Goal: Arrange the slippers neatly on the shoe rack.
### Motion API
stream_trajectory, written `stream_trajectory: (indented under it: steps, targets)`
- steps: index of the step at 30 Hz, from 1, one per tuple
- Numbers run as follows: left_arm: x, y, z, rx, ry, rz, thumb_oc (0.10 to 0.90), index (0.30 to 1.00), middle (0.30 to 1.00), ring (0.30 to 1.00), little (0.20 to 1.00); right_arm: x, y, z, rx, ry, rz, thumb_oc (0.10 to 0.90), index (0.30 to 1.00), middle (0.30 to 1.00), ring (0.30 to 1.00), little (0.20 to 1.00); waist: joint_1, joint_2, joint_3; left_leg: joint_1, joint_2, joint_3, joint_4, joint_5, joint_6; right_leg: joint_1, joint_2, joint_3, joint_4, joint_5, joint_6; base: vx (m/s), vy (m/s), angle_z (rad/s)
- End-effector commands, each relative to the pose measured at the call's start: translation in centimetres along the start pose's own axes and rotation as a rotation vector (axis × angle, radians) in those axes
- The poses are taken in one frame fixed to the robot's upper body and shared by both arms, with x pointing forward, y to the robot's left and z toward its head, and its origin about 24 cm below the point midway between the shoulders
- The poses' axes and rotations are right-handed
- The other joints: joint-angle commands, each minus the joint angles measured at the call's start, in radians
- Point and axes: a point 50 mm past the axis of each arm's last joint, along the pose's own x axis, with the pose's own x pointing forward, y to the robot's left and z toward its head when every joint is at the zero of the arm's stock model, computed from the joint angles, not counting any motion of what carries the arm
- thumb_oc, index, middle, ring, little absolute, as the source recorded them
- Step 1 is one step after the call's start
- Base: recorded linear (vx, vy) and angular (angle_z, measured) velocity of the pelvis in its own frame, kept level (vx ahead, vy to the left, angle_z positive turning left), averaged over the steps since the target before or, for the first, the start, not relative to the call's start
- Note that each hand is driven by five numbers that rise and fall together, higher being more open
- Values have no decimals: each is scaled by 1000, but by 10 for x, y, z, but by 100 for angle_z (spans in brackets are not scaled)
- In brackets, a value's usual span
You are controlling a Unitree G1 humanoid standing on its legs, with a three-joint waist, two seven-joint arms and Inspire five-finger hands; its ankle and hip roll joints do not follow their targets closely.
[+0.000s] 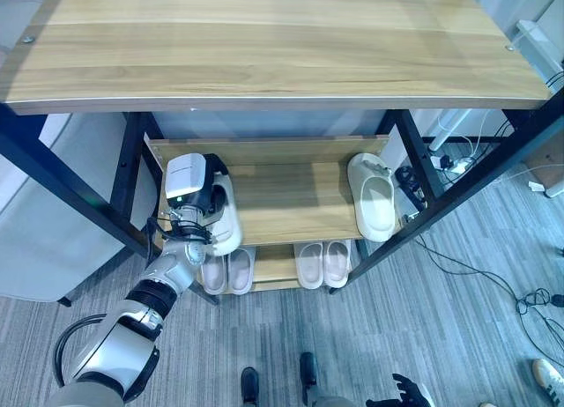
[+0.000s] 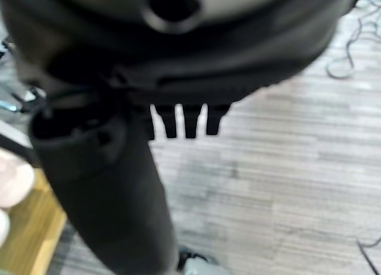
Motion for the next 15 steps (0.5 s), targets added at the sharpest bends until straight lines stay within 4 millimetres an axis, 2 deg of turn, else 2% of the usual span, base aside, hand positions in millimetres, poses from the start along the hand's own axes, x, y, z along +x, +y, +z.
stream_trajectory:
  steps: [1, 9, 10, 15]
  targets:
    - [44, 43, 61, -99, -208, 220, 400, 300, 300, 300, 300, 8, -35, 11, -33, -59, -125, 800, 900, 900, 900, 900, -19, 42, 47, -24, 2, -32, 2, -48, -45, 24, -27, 12, 19, -56, 99, -44, -31, -12]
    - [54, 44, 95, -82, -300, 228, 400, 300, 300, 300, 300, 10, -44, 17, -67, -81, -162, 800, 900, 900, 900, 900, -44, 47, 74, -77, 9, -9, 2, -37, -47, -42, -27, 34, 22, -41, 100, -13, -21, -7]
    - [58, 46, 104, -83, -323, 235, 400, 300, 300, 300, 300, 11, -46, 20, -70, -88, -172, 800, 900, 900, 900, 900, -50, 50, 81, -87, 10, -5, 2, -35, -47, -55, -28, 39, 22, -35, 101, 0, -14, -16]
    - [66, 58, 125, -101, -373, 278, 400, 300, 300, 300, 300, 12, -48, 26, -65, -111, -180, 800, 900, 900, 900, 900, -64, 52, 95, -108, 13, 7, 2, -31, -49, -83, -26, 52, 20, -25, 103, 4, -21, -4]
